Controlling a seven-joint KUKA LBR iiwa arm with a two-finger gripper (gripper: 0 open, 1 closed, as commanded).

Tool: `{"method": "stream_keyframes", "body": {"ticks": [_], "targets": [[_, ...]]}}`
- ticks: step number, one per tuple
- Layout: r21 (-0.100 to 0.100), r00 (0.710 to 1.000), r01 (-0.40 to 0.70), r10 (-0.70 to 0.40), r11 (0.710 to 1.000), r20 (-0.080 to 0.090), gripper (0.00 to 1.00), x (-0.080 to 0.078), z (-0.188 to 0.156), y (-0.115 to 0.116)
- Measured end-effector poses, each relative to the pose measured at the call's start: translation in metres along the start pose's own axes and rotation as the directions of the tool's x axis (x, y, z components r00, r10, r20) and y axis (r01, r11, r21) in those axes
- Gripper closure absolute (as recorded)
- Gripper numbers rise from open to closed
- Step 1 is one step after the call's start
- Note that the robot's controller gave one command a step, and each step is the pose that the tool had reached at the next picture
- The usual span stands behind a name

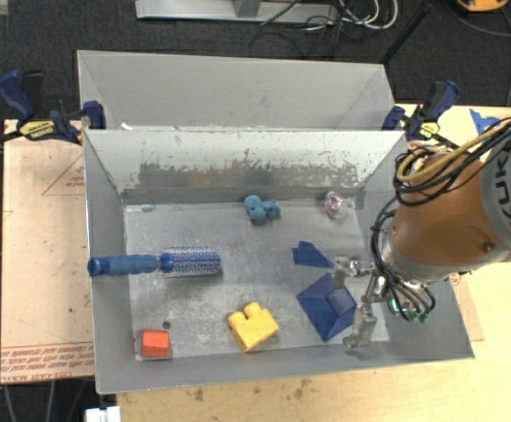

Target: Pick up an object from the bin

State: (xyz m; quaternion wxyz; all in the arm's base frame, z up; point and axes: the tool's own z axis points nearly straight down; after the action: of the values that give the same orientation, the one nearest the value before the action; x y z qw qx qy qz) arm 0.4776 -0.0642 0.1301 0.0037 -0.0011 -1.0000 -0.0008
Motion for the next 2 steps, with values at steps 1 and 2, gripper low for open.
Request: {"method": "stream_keyframes", "body": {"ticks": [1, 2], "targets": [[0.006, 0.946, 0.324, -0.324, 0.946, 0.018, 0.0, -0.017, 0.059, 0.008], [0.011, 0.82, 0.572, -0.572, 0.82, 0.009, 0.0, -0.055, 0.028, -0.045]]}}
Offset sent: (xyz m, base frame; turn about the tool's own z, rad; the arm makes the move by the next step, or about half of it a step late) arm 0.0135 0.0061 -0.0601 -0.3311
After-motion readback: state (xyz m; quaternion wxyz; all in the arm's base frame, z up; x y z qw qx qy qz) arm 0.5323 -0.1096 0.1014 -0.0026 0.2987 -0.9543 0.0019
